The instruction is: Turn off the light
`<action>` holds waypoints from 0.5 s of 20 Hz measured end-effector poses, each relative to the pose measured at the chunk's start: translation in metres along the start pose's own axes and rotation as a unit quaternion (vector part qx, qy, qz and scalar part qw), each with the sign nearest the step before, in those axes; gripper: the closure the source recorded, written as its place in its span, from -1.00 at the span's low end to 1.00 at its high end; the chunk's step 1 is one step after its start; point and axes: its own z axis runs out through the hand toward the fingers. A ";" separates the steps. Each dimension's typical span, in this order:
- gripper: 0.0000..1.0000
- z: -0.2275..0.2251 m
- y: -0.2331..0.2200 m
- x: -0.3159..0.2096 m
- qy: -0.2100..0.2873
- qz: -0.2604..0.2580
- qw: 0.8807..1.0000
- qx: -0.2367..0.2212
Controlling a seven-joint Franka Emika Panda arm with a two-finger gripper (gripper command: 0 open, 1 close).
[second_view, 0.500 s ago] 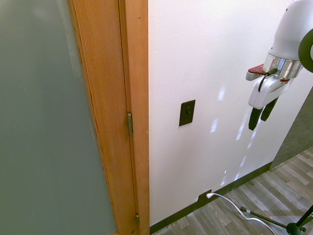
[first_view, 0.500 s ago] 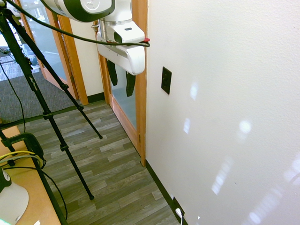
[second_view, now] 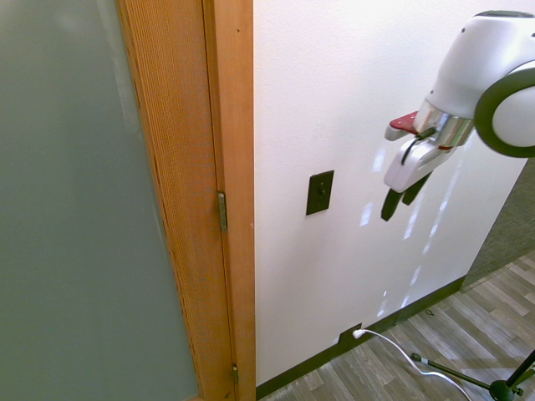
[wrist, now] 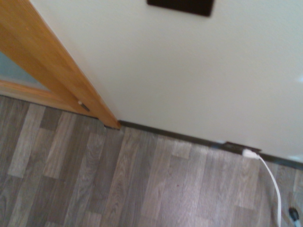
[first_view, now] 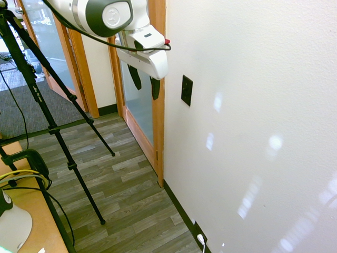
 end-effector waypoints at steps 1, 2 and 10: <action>-1.00 0.008 -0.011 0.004 0.005 0.001 1.000 0.008; -1.00 0.016 -0.021 0.010 0.009 0.003 1.000 0.015; 1.00 0.044 -0.066 0.053 0.048 0.062 0.995 0.057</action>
